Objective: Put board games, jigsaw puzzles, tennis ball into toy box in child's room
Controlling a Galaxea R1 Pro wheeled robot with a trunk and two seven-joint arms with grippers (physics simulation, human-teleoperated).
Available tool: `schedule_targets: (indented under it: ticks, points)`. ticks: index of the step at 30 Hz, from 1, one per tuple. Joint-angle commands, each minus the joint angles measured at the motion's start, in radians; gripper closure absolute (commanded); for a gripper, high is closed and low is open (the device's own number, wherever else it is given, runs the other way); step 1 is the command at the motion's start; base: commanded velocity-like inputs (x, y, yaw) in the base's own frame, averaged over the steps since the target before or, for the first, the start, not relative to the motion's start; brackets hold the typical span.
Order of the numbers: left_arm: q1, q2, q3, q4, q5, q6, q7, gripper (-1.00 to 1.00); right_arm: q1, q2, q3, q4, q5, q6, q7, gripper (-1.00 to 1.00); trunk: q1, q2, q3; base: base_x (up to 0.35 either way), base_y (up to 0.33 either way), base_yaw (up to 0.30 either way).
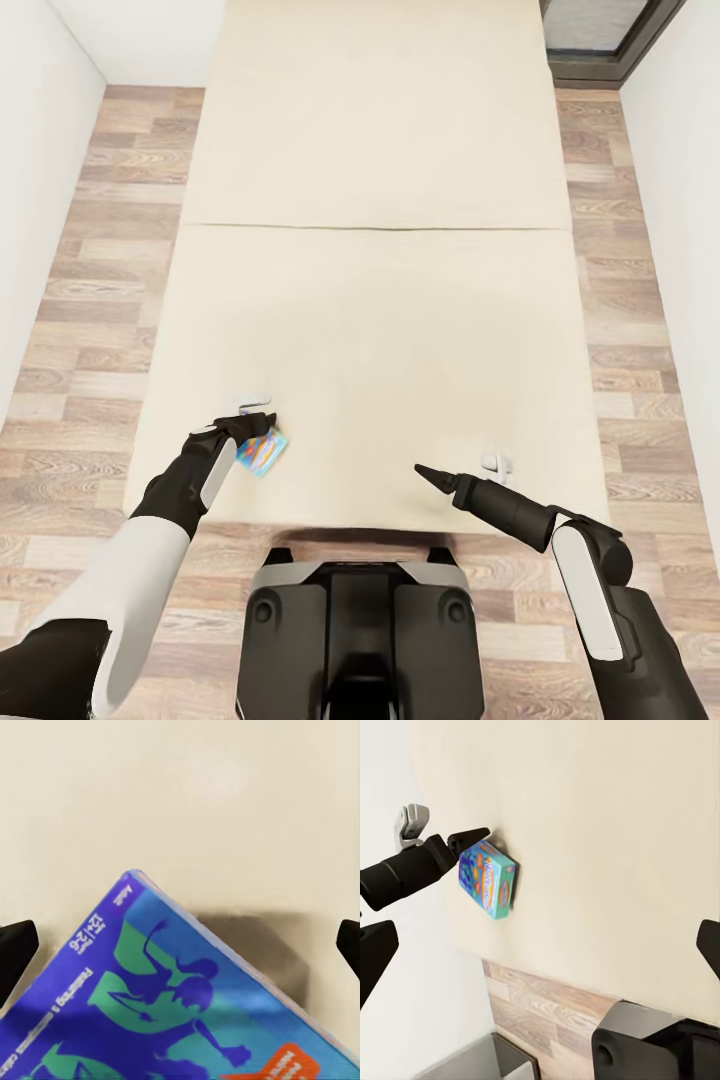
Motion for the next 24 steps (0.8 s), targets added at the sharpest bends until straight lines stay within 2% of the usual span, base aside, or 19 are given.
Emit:
schedule_targets:
  ticks: [1,24]
  points:
    - [0.0,0.0,-0.002,-0.002,0.011,0.005,0.007,-1.0,0.0,0.0,-0.002,0.0,0.001,0.006,0.004,-1.0,0.0,-0.002,-0.001,-0.177,0.0,0.0]
    - [0.0,0.001,-0.005,-0.002,0.011,0.001,0.006,-1.0,0.0,0.0,-0.003,-0.001,0.001,0.006,0.006,-1.0,0.0,-0.002,-0.001,-0.091,0.0,0.0]
